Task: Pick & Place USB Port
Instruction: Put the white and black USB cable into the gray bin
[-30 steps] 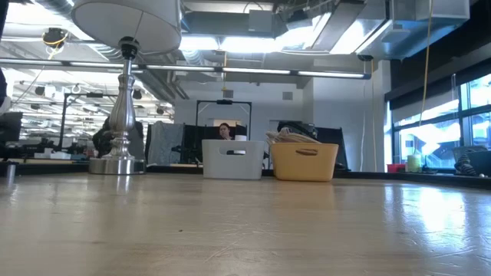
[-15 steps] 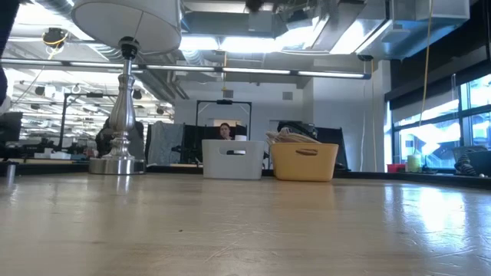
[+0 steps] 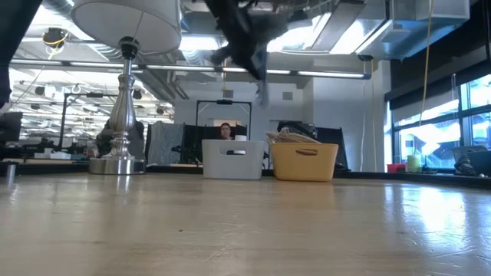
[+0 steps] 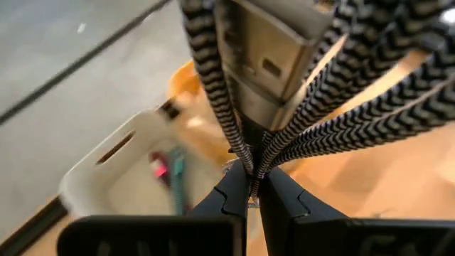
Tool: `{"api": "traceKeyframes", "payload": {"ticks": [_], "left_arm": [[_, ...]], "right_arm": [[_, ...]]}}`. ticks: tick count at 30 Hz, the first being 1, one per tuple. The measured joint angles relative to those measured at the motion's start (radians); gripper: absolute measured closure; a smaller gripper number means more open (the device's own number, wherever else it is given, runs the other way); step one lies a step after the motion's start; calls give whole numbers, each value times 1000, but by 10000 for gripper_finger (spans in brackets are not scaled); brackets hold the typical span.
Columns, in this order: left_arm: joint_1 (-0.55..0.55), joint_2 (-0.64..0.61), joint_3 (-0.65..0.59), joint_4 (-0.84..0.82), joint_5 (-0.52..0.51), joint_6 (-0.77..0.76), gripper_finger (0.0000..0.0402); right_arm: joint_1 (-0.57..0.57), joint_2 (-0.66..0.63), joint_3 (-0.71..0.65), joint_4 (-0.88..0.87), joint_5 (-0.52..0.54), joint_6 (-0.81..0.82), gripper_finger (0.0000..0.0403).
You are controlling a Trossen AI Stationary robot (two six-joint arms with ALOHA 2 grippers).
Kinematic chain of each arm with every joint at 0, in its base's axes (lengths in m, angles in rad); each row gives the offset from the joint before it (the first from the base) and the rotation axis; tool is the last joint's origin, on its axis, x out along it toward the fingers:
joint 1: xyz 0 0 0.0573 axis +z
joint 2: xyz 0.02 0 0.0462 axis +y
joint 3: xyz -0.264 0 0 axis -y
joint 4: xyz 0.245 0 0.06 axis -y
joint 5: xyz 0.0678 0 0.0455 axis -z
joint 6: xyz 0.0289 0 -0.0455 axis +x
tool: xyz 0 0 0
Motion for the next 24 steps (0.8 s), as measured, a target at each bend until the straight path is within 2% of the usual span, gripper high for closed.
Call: {"api": "traceKeyframes", "payload": {"ticks": [4, 8, 13, 24], "left_arm": [[73, 32, 0, -58, 19, -2, 392], [117, 86, 0, -68, 83, -12, 392], [138, 170, 0, -71, 130, -31, 392], [156, 294, 1, -78, 156, -82, 392]], "right_arm": [[0, 0, 0, 6, -1, 3, 178], [0, 0, 0, 30, -3, -1, 178], [0, 0, 0, 36, -7, -1, 178], [0, 0, 0, 39, -30, 1, 178]]}}
